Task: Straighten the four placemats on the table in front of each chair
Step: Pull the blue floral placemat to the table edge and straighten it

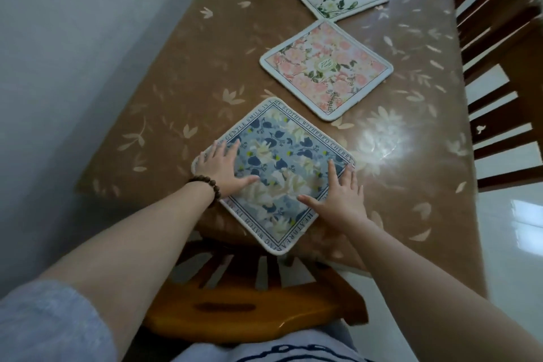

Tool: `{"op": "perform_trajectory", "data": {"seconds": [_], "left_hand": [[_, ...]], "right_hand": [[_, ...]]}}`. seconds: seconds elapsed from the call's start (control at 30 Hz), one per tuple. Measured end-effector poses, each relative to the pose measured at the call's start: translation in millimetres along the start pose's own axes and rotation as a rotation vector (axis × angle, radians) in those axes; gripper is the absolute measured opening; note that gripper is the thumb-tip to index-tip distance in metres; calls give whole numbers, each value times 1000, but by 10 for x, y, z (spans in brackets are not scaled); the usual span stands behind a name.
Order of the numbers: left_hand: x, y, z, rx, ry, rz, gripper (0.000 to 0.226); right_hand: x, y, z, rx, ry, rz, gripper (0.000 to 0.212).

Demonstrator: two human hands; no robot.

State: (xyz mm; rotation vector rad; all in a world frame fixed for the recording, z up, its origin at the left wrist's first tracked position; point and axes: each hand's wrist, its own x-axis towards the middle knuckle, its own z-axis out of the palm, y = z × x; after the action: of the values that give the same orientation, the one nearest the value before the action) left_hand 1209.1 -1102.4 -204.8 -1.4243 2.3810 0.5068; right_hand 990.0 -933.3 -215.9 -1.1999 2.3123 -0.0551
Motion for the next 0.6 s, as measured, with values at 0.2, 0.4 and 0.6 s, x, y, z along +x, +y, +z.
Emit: {"op": "perform_trajectory", "data": {"seconds": [0.2, 0.4, 0.6], "left_hand": [[270, -246, -130, 31, -23, 101, 104], [397, -314, -78, 38, -79, 136, 103], [413, -291, -53, 37, -20, 150, 98]], "right_hand": [[-170, -393, 251, 95, 46, 264, 128], [-269, -547, 399, 96, 69, 345, 129], [-262, -583, 479, 78, 81, 358, 128]]}}
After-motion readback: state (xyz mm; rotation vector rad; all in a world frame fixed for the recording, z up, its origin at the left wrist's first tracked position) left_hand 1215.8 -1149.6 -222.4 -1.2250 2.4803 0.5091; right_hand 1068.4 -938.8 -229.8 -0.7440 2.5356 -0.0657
